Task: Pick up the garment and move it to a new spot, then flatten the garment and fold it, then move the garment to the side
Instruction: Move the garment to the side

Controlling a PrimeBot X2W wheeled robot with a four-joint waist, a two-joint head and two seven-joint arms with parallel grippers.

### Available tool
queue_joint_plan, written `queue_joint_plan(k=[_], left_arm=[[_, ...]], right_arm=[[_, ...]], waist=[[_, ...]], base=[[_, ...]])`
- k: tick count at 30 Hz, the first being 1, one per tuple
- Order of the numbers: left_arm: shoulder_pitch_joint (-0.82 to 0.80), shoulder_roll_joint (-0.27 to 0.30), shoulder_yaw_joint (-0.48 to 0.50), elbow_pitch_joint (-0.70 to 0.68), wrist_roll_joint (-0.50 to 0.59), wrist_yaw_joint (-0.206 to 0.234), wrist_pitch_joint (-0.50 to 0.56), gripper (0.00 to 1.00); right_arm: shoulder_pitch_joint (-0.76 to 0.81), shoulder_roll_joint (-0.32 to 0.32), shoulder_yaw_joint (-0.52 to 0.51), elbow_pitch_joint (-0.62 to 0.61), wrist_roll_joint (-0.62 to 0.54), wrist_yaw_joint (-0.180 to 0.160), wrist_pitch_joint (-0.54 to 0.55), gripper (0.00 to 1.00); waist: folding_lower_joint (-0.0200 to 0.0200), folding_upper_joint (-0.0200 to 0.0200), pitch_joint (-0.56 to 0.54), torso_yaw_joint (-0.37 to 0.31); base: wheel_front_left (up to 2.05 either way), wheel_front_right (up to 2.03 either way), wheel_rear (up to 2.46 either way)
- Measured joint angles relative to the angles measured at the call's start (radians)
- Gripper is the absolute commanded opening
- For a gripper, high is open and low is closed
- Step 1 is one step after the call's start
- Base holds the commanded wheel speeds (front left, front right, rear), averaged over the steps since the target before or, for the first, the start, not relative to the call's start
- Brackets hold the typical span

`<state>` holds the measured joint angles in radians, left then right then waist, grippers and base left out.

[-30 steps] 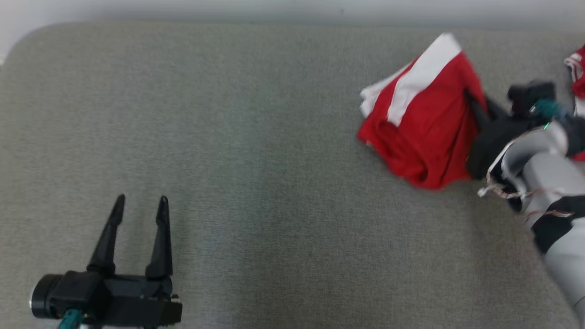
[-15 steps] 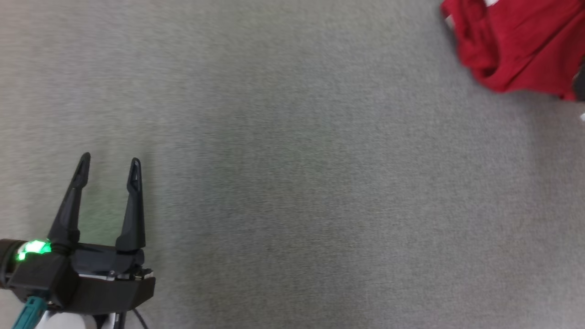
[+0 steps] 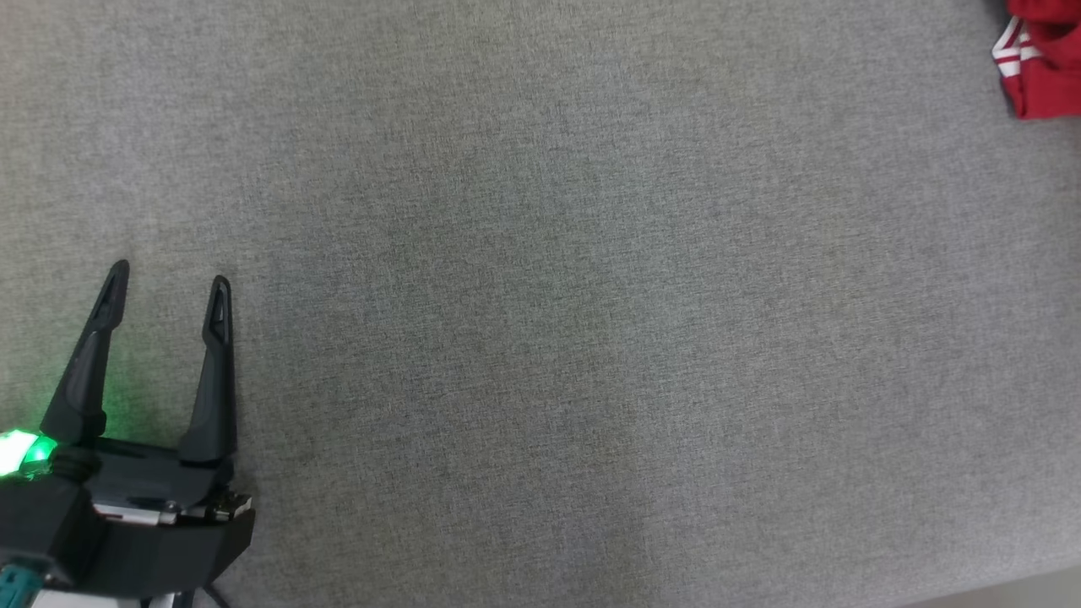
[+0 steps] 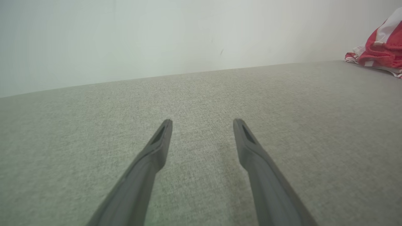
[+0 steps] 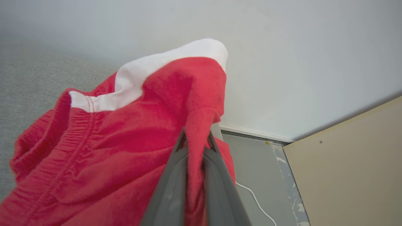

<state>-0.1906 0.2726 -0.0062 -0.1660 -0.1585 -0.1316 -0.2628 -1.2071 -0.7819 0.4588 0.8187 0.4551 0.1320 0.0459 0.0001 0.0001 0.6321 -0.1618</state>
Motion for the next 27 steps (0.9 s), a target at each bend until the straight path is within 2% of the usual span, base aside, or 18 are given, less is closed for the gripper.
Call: queue_joint_plan(k=[4,8,16,17,18,19,27], left_arm=[[0.0,0.005,0.001,-0.011,-0.001,0.0,-0.001,1.0],[-0.002,0.005,0.001,-0.019,-0.002,0.0,-0.001,1.0],[-0.016,0.004,0.0,-0.022,-0.001,0.0,-0.004,1.0],[-0.016,0.004,0.002,-0.021,-0.001,0.0,-0.004,1.0],[-0.016,0.004,0.004,-0.02,0.0,0.0,-0.005,1.0],[-0.016,0.004,0.005,-0.019,0.0,0.0,-0.006,1.0],[-0.017,-0.013,0.007,0.02,0.001,0.0,-0.005,1.0]], right_arm=[[-0.017,-0.041,0.021,0.006,-0.024,0.0,0.02,0.0],[-0.034,-0.077,0.012,0.062,-0.045,0.0,0.022,0.0],[-0.063,-0.077,-0.06,0.184,-0.086,0.0,-0.012,0.0],[-0.067,-0.07,-0.066,0.195,-0.088,0.0,-0.017,0.27],[-0.069,-0.063,-0.071,0.202,-0.095,0.0,-0.024,0.49],[-0.072,-0.055,-0.08,0.211,-0.098,0.0,-0.034,1.0],[-0.108,0.007,-0.122,0.239,-0.141,0.0,-0.129,1.0]], waist=[[-0.0001,-0.0001,0.018,0.0],[-0.0002,-0.0001,0.036,0.008],[-0.0002,-0.0002,0.06,0.022],[-0.0002,-0.0001,0.062,0.023],[-0.0002,-0.0001,0.063,0.023],[-0.0001,-0.0001,0.064,0.023],[-0.0001,-0.0001,0.025,0.024]], base=[[0.0,0.0,0.0],[0.0,0.0,0.0],[0.0,0.0,0.0],[0.0,0.0,0.0],[0.0,0.0,0.0],[0.0,0.0,0.0],[0.0,0.0,0.0]])
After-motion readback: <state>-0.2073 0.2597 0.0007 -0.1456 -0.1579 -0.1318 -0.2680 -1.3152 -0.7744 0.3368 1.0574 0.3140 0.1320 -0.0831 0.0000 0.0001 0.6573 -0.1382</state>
